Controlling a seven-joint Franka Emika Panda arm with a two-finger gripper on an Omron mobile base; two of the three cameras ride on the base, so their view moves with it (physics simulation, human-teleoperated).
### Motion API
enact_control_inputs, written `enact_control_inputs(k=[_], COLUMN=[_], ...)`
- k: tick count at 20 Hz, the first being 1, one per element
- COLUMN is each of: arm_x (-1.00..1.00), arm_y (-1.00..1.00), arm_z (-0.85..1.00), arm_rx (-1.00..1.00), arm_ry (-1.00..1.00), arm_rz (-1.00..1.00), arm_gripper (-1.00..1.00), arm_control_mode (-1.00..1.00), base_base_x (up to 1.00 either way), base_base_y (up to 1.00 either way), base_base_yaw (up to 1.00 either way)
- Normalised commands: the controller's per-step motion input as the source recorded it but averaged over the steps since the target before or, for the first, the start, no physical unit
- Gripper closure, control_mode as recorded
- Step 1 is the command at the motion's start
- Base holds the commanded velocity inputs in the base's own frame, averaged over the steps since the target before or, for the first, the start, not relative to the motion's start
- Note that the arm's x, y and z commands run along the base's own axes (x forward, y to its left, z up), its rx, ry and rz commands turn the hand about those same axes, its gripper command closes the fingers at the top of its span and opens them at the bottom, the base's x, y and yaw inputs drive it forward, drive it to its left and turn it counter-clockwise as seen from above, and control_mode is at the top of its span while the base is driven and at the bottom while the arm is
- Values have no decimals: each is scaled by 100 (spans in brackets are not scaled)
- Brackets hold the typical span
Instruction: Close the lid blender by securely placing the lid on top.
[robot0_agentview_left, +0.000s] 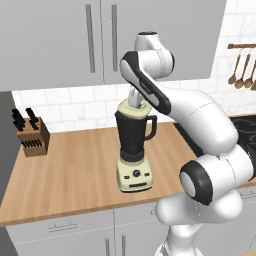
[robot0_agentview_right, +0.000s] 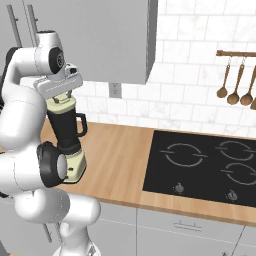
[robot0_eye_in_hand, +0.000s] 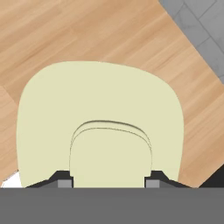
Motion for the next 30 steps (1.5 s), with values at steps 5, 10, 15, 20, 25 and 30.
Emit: enact_control_inputs(k=[5,10,15,20,25,30], arm_x=[-3,-2,15,26,15,2], arm_y=[22,7,-3,-8,-1,0], arm_z=[0,0,-5,-2,-1,0], arm_rx=[0,0,0,0,0,4], arm_ry=[0,0,0,0,0,0], arm_rz=[2,2,0,0,0,0], arm_gripper=[100,100,100,100,100,100], arm_control_mode=[-100,-100,-100,-100,-100,-100], base_base_x=[0,0,0,0,0,0], base_base_y=[0,0,0,0,0,0], base_base_yaw=[0,0,0,0,0,0])
